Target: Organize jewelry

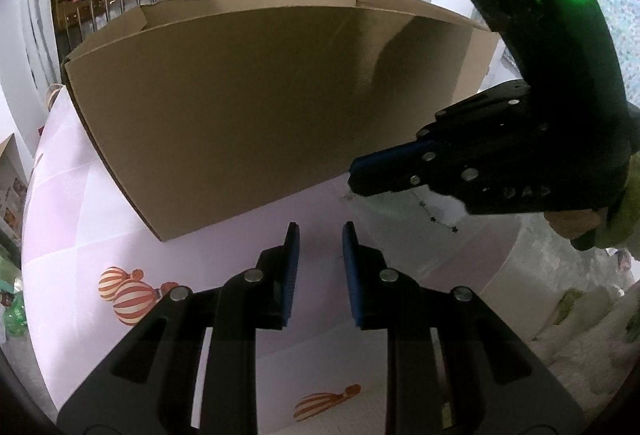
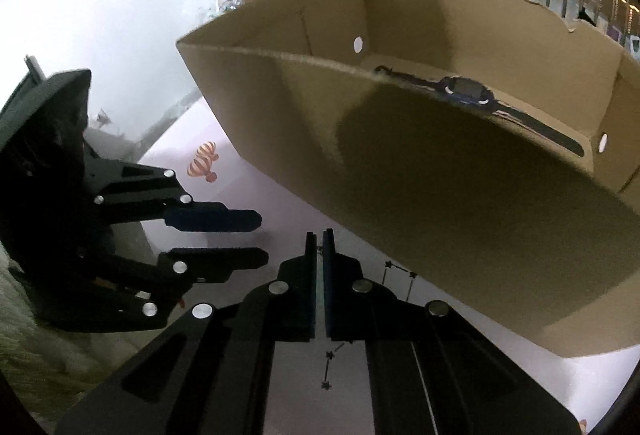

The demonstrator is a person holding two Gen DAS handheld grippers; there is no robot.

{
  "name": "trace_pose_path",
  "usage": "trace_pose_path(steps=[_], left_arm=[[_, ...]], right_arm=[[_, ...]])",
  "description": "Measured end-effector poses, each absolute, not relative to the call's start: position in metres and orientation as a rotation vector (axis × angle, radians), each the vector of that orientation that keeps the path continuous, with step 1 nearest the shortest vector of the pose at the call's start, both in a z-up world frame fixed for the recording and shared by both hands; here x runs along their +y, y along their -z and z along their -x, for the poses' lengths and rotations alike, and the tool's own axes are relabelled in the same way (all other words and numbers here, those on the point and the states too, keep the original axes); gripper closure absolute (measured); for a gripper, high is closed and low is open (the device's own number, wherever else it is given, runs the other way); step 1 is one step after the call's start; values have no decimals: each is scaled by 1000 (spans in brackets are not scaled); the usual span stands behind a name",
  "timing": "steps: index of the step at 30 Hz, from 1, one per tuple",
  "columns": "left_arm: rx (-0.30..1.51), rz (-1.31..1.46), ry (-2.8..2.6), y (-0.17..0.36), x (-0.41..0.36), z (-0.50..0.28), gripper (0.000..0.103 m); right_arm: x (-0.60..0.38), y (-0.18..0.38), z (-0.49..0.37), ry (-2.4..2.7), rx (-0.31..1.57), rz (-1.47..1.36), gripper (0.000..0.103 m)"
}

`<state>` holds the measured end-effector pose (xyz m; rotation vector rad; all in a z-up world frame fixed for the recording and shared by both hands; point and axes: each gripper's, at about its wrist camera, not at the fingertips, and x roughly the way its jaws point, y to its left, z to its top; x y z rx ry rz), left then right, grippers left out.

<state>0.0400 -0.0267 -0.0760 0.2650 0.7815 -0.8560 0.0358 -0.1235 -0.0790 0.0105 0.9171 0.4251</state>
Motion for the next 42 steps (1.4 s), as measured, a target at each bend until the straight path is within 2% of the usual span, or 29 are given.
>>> trace_pose_path(steps=[10,20,26,30,34,39,42], left_arm=[[730,-227,880,55,-21,-30,83],[561,-110,905,-28,-3,-32,83],[556,-129,788,-40,-13,-62,82],[582,-110,746,-34,-20,-75,77],[600,-98,719,-28,-17,-80,67],[626,-80,689,-28,-16,-82,59],[619,-77,663,-35,-13,-75,49]], right_arm=[[-126,45,-9,-425,845,-38,100],[-150,-38,-12,-400,630,-97,100],[-177,-35,-64,-251,694,-157,99],[-189,-16,-97,-156,790,-176,99],[-198,-6,-103,-128,824,-193,97],[-204,-11,-83,-99,794,-218,85],[-202,-22,-67,-82,760,-220,75]])
